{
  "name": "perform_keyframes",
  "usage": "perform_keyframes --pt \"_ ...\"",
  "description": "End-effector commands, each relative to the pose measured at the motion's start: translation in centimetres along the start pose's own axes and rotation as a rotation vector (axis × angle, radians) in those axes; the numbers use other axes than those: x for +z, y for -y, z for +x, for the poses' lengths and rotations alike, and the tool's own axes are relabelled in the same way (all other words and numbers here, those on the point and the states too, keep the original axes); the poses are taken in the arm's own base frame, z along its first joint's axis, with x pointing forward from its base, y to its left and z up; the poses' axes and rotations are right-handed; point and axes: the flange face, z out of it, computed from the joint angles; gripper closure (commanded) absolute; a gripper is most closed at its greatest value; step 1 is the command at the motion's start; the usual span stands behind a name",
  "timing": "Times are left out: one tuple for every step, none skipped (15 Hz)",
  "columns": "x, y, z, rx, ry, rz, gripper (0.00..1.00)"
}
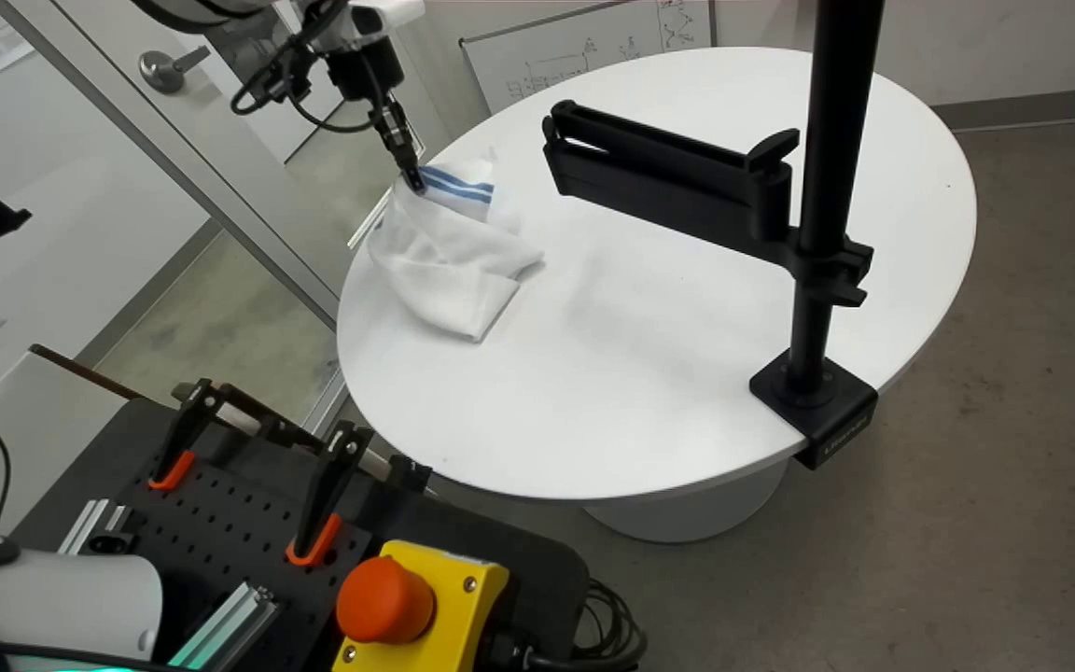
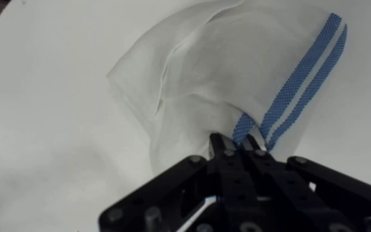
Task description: Place the white towel on the black stand
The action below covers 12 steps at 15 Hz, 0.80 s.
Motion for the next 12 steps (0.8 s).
perform_keyframes --pt "-4.8 -4.3 -4.1 0.003 -0.011 0.093 0.99" --pt "-6.0 -5.4 -5.0 0.011 -0.023 0.112 0.99" --pt "-7.1 -6.4 -5.8 0.020 -0.036 0.131 0.99" --pt "-8.2 -7.4 -6.5 0.027 -0.052 0.149 0.99" --pt "-9.4 -8.4 -7.3 0.030 -0.068 0.163 0.99" --pt "-10.6 -9.4 -7.9 0.033 -0.082 0.177 0.99" --pt "-11.8 -10.4 -8.6 0.040 -0.104 0.193 0.99" --pt "-13.0 -11.5 -9.2 0.045 -0.119 0.208 0.99" --pt "-14.3 -12.6 -9.8 0.050 -0.135 0.224 0.99" --pt "-15.6 -13.6 -10.2 0.060 -0.147 0.238 0.99" --pt "-17.0 -14.7 -10.4 0.071 -0.161 0.258 0.99" --pt "-18.1 -15.6 -10.6 0.082 -0.169 0.276 0.99"
